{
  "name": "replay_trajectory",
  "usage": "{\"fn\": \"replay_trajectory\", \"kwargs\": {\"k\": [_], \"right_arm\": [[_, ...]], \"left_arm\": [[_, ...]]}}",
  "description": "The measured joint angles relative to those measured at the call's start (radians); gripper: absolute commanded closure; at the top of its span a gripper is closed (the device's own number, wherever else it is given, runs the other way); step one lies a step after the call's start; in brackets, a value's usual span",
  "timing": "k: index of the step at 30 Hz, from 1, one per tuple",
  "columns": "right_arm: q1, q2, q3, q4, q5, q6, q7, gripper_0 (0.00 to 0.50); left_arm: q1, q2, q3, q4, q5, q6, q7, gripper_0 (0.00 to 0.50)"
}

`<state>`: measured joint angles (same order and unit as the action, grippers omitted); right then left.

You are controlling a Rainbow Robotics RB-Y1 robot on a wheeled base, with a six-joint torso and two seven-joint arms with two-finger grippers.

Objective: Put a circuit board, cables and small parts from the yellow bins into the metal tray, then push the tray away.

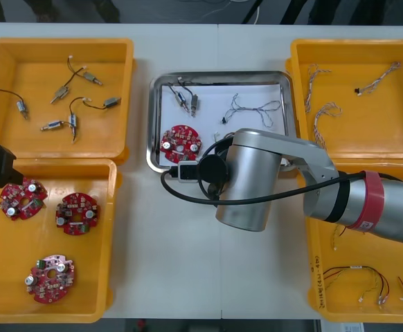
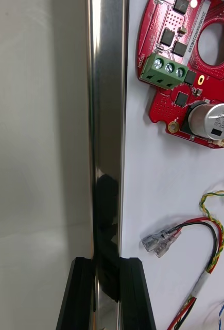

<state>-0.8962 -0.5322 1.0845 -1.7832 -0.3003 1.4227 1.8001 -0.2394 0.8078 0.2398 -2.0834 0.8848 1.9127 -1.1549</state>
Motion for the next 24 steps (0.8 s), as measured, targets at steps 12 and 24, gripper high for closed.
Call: {"fn": "replay_trajectory", "kwargs": {"k": [12, 24], "right_arm": [[-0.05, 0.0, 0.0, 0.073, -0.041, -0.085, 0.0, 0.5], [-0.087, 0.002, 0.0, 0.129, -0.055, -0.127, 0.0, 0.5]], "left_arm": [[0.0, 0.0, 0.0, 0.0, 0.0, 0.0, 0.0, 0.0], [0.0, 0.0, 0.0, 0.0, 0.0, 0.0, 0.0, 0.0]]}}
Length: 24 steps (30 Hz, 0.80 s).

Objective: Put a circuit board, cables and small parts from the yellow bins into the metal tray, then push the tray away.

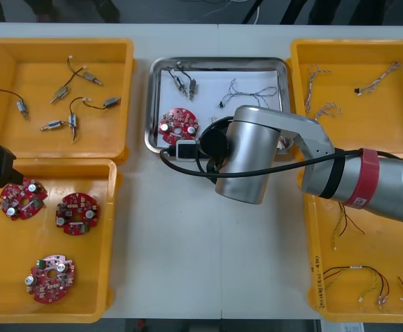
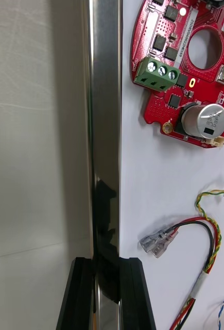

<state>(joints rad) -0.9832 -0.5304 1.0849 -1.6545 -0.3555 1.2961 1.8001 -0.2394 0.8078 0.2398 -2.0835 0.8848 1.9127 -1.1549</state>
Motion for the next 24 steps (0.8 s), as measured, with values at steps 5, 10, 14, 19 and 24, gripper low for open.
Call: {"fn": "replay_trajectory", "kwargs": {"k": [5, 10, 14, 19, 24], "right_arm": [[-0.011, 0.002, 0.0, 0.022, -0.001, -0.027, 0.0, 0.5], [-0.03, 0.012, 0.001, 0.051, -0.003, -0.035, 0.0, 0.5], [-0.047, 0.023, 0.001, 0.077, -0.024, -0.037, 0.0, 0.5], [-0.056, 0.028, 0.001, 0.086, -0.028, -0.04, 0.0, 0.5], [-0.063, 0.029, 0.001, 0.095, -0.028, -0.049, 0.0, 0.5]], "left_arm": [[0.0, 0.0, 0.0, 0.0, 0.0, 0.0, 0.0, 0.0], [0.0, 0.0, 0.0, 0.0, 0.0, 0.0, 0.0, 0.0], [0.0, 0.0, 0.0, 0.0, 0.0, 0.0, 0.0, 0.0], [0.0, 0.0, 0.0, 0.0, 0.0, 0.0, 0.0, 0.0], [0.0, 0.0, 0.0, 0.0, 0.0, 0.0, 0.0, 0.0]]}}
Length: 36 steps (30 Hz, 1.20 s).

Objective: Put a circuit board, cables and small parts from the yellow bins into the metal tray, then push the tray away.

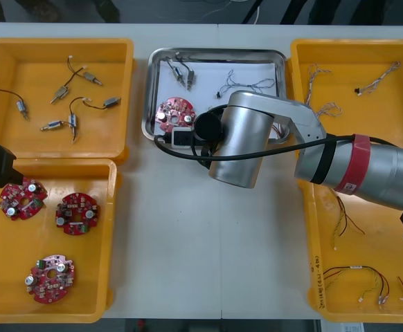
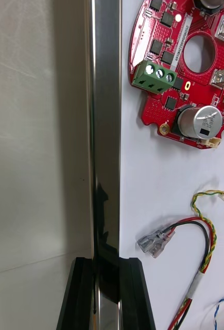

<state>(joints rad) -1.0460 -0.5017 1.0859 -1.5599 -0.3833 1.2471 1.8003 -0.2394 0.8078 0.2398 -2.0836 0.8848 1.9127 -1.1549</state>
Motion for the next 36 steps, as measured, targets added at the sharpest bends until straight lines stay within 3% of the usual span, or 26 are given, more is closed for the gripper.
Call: {"fn": "replay_trajectory", "kwargs": {"k": [21, 28, 36], "right_arm": [[-0.053, 0.001, 0.001, 0.099, -0.004, -0.091, 0.004, 0.5], [-0.075, 0.001, 0.003, 0.134, -0.058, -0.118, 0.006, 0.5], [-0.083, 0.001, 0.003, 0.137, -0.063, -0.118, 0.009, 0.5]], "left_arm": [[0.0, 0.0, 0.0, 0.0, 0.0, 0.0, 0.0, 0.0], [0.0, 0.0, 0.0, 0.0, 0.0, 0.0, 0.0, 0.0], [0.0, 0.0, 0.0, 0.0, 0.0, 0.0, 0.0, 0.0]]}}
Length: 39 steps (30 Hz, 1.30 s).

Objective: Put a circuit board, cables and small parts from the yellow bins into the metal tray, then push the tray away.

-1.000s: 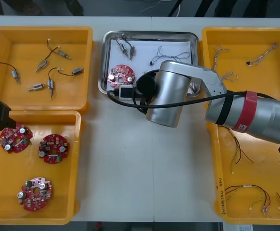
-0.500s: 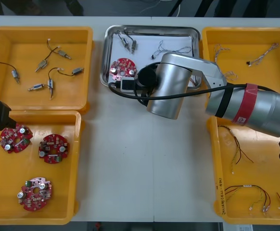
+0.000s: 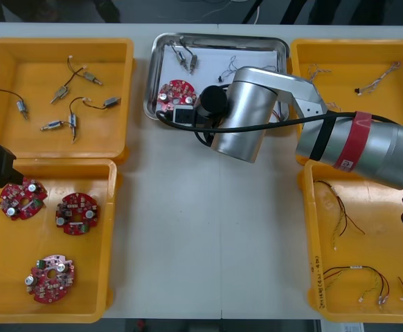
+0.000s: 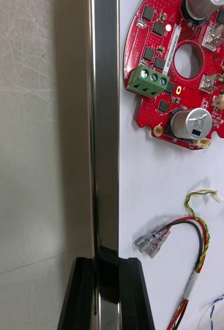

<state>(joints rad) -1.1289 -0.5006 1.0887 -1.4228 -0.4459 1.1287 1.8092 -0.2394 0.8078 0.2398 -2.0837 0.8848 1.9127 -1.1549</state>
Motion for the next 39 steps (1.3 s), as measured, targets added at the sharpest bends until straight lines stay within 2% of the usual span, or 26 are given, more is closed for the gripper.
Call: {"fn": "replay_trajectory", "kwargs": {"k": [1, 2, 3, 4, 6, 7, 8, 9, 16, 20, 23, 33, 39], "right_arm": [[0.0, 0.0, 0.0, 0.0, 0.0, 0.0, 0.0, 0.5], [0.0, 0.0, 0.0, 0.0, 0.0, 0.0, 0.0, 0.446], [0.0, 0.0, 0.0, 0.0, 0.0, 0.0, 0.0, 0.327], [0.0, 0.0, 0.0, 0.0, 0.0, -0.001, 0.0, 0.278], [0.0, 0.0, 0.0, 0.0, -0.001, -0.002, 0.0, 0.13], [0.0, 0.0, 0.0, 0.0, -0.001, -0.003, 0.0, 0.096], [-0.001, 0.0, 0.0, 0.0, -0.001, -0.003, 0.0, 0.03], [-0.001, 0.0, 0.0, 0.0, -0.001, -0.003, 0.0, 0.0], [-0.004, 0.0, 0.0, 0.0, -0.005, -0.003, 0.0, 0.0], [-0.008, 0.0, -0.004, -0.004, -0.061, 0.01, 0.0, 0.0], [-0.009, 0.001, -0.022, -0.035, -0.091, 0.08, 0.0, 0.0], [0.003, 0.003, -0.142, -0.25, -0.093, 0.352, 0.0, 0.0], [0.038, 0.006, -0.238, -0.375, -0.094, 0.56, -0.005, 0.0]], "left_arm": [[0.0, 0.0, 0.0, 0.0, 0.0, 0.0, 0.0, 0.0], [0.0, 0.0, 0.0, 0.0, 0.0, 0.0, 0.0, 0.0], [0.0, 0.0, 0.0, 0.0, 0.0, 0.0, 0.0, 0.0], [0.0, 0.0, 0.0, 0.0, 0.0, 0.0, 0.0, 0.0], [0.0, 0.0, 0.0, 0.0, 0.0, 0.0, 0.0, 0.0], [0.0, 0.0, 0.0, 0.0, 0.0, 0.0, 0.0, 0.0], [0.0, 0.0, 0.0, 0.0, 0.0, 0.0, 0.0, 0.0], [0.0, 0.0, 0.0, 0.0, 0.0, 0.0, 0.0, 0.0], [0.0, 0.0, 0.0, 0.0, 0.0, 0.0, 0.0, 0.0], [0.0, 0.0, 0.0, 0.0, 0.0, 0.0, 0.0, 0.0], [0.0, 0.0, 0.0, 0.0, 0.0, 0.0, 0.0, 0.0], [0.0, 0.0, 0.0, 0.0, 0.0, 0.0, 0.0, 0.0], [0.0, 0.0, 0.0, 0.0, 0.0, 0.0, 0.0, 0.0]]}}
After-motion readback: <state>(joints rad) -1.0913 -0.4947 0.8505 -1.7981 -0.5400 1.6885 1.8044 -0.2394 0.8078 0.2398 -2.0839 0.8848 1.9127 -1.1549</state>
